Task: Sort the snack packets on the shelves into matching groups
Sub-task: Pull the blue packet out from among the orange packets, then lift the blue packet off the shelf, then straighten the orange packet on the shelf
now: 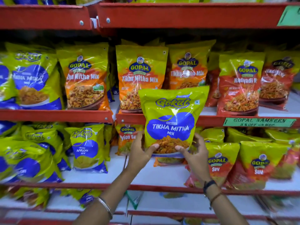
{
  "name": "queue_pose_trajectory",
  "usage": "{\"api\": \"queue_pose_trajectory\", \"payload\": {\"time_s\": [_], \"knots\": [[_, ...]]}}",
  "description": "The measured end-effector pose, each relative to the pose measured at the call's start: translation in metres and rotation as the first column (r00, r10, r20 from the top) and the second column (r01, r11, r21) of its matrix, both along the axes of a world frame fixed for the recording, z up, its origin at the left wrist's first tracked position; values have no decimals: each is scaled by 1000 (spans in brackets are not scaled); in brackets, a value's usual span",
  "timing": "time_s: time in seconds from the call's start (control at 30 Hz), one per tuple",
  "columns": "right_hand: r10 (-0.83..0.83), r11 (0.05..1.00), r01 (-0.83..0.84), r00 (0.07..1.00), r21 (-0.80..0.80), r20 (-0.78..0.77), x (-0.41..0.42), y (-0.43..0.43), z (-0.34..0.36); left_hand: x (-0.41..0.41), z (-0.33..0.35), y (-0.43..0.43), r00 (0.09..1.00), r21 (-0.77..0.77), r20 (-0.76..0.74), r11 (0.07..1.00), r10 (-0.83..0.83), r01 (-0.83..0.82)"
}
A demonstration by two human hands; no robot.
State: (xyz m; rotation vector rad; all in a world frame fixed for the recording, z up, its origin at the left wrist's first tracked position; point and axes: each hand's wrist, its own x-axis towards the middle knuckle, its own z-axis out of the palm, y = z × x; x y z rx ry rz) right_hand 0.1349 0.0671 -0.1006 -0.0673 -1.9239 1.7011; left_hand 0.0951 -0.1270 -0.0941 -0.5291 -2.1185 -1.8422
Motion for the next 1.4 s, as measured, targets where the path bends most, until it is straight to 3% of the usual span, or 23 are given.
{"api": "queue_pose_trajectory", "payload": {"time_s": [0.33,0.57,0.83,0.93,1.0,1.07,1.2,1.3,1.4], "knots": [[117,987,-147,937,68,330,-14,-48,-109,-2,-119,-61,944,-112,325,993,65,-30],[118,983,-171,857,61,501,-48,-71,-143,-35,-150,-78,916,-183,394,983,76,-3],[138,969,-227,821,95,554,-56,-80,-140,-65,-154,-80,861,-357,490,933,139,52],[-51,967,-68,891,244,452,-48,-88,-129,-60,-133,-86,906,-364,373,930,200,-56],[-140,949,48,950,311,280,-46,-103,-104,-54,-104,-98,958,-323,172,932,232,-167],[-100,951,70,991,301,85,-50,-124,-65,-55,-67,-113,970,-266,-87,933,229,-244],[50,959,15,975,284,-217,-78,-177,27,-74,24,-154,803,-139,-498,884,327,-446],[94,957,2,944,290,-318,-104,-215,88,-103,80,-194,710,-90,-543,809,449,-581],[159,937,-73,959,341,-234,-136,-245,119,-135,107,-228,790,-188,-393,800,470,-570]]}}
